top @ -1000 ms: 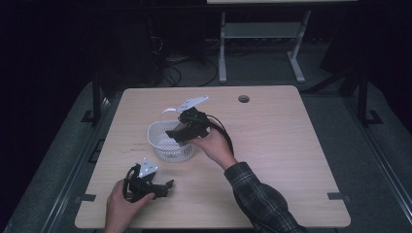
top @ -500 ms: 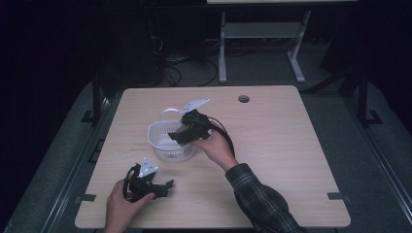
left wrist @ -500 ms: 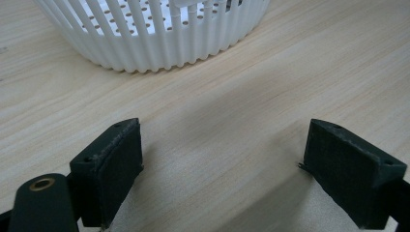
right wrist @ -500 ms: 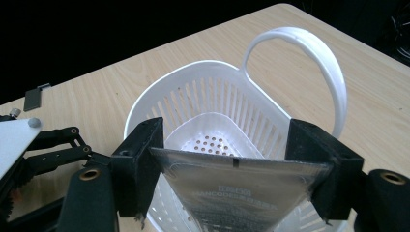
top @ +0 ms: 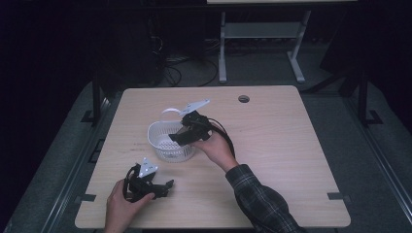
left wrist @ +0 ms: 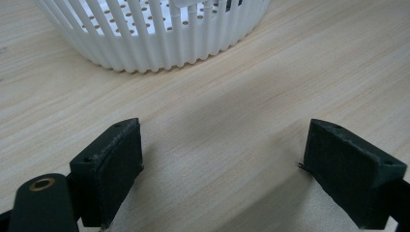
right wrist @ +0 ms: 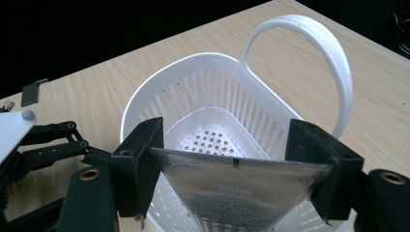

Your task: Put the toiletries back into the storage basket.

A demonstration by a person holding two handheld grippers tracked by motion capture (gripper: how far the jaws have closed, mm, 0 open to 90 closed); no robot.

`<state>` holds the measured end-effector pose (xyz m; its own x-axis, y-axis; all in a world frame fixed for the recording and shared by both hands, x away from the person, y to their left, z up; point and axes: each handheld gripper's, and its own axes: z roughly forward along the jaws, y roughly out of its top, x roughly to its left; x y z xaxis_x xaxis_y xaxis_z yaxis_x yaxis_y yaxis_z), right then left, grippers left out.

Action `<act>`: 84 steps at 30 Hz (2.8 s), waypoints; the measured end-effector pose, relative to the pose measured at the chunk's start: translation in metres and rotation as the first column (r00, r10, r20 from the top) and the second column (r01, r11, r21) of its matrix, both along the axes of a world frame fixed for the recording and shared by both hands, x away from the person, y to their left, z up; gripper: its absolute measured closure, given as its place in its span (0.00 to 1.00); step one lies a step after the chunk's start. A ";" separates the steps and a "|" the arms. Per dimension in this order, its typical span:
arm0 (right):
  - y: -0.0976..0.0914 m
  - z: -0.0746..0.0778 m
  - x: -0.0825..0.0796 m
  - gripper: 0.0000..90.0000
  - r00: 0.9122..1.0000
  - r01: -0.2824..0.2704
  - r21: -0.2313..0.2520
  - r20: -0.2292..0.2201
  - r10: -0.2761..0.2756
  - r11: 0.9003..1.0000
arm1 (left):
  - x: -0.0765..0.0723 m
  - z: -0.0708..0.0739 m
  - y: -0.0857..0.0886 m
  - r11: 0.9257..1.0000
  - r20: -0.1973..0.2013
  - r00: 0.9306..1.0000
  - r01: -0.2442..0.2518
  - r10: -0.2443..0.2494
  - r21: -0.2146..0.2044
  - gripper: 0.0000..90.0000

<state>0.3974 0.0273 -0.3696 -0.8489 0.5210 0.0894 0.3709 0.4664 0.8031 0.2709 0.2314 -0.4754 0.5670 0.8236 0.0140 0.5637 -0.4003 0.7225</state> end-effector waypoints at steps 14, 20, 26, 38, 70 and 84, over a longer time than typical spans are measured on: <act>0.001 -0.005 0.000 0.33 1.000 -0.009 -0.017 0.000 0.009 1.000 | 0.000 0.000 0.000 1.000 -0.001 1.000 -0.001 0.001 -0.003 0.14; -0.001 -0.002 0.000 0.22 1.000 -0.008 0.016 -0.012 0.008 1.000 | 0.000 0.000 0.000 1.000 0.000 1.000 0.000 0.000 0.000 0.14; -0.006 0.002 0.000 0.15 1.000 -0.005 0.035 -0.013 0.005 0.999 | 0.000 0.000 0.000 1.000 0.000 1.000 -0.001 0.001 -0.002 0.14; -0.043 -0.003 -0.015 0.14 1.000 0.027 0.023 -0.006 -0.027 0.999 | 0.000 0.000 0.000 1.000 0.000 1.000 -0.002 0.002 -0.002 0.14; -0.169 -0.038 -0.066 0.07 0.977 0.211 0.019 -0.009 -0.211 0.977 | 0.000 0.000 0.000 1.000 0.001 1.000 0.002 -0.002 -0.003 0.14; -0.209 -0.056 -0.090 0.04 0.957 0.289 -0.019 -0.024 -0.290 0.957 | 0.000 0.000 -0.001 1.000 -0.001 1.000 0.005 -0.005 -0.001 0.14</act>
